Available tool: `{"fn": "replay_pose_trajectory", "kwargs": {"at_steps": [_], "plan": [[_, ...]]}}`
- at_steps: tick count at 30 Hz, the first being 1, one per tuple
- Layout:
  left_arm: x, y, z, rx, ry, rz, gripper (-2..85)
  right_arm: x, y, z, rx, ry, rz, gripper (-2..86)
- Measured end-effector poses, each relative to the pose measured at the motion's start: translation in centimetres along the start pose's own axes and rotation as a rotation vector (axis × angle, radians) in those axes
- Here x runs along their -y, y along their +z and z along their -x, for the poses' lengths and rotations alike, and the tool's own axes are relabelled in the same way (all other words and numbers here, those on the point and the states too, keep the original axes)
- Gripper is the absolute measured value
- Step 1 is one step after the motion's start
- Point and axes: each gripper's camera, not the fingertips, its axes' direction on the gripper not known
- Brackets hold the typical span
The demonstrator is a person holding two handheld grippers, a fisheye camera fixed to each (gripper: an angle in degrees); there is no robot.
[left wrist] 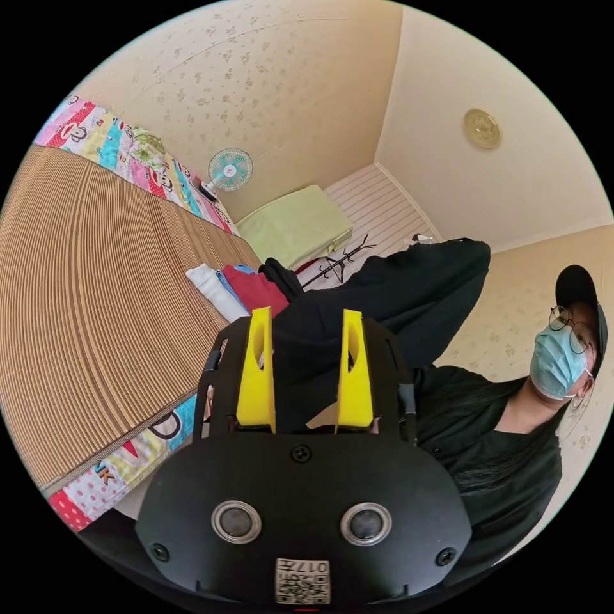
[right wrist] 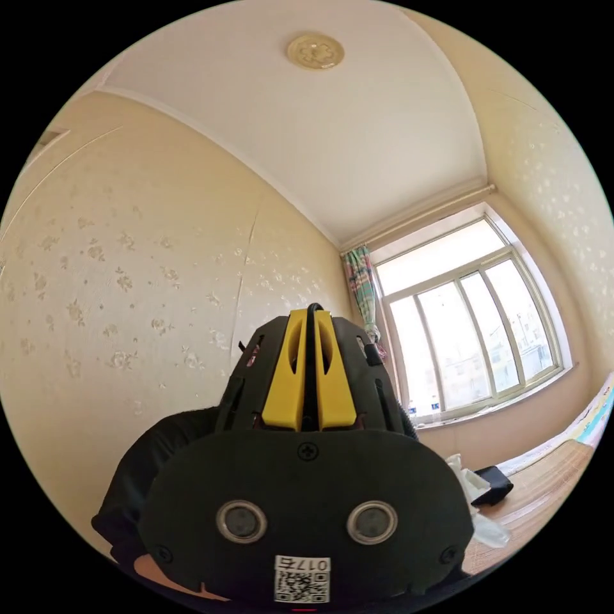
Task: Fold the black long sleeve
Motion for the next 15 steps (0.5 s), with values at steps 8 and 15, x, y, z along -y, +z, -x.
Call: {"fn": "replay_pose_trajectory", "kwargs": {"at_steps": [8, 15], "plan": [[1.0, 4.3, 0.0, -0.314, -0.086, 0.202, 12.8, 0.3, 1.7, 1.6, -0.052, -0.076, 0.062, 1.6], [0.7, -3.8, -3.1, -0.375, 0.018, -0.070, 3.8, 0.1, -1.1, 3.5, -0.525, -0.077, 0.195, 1.8]]}}
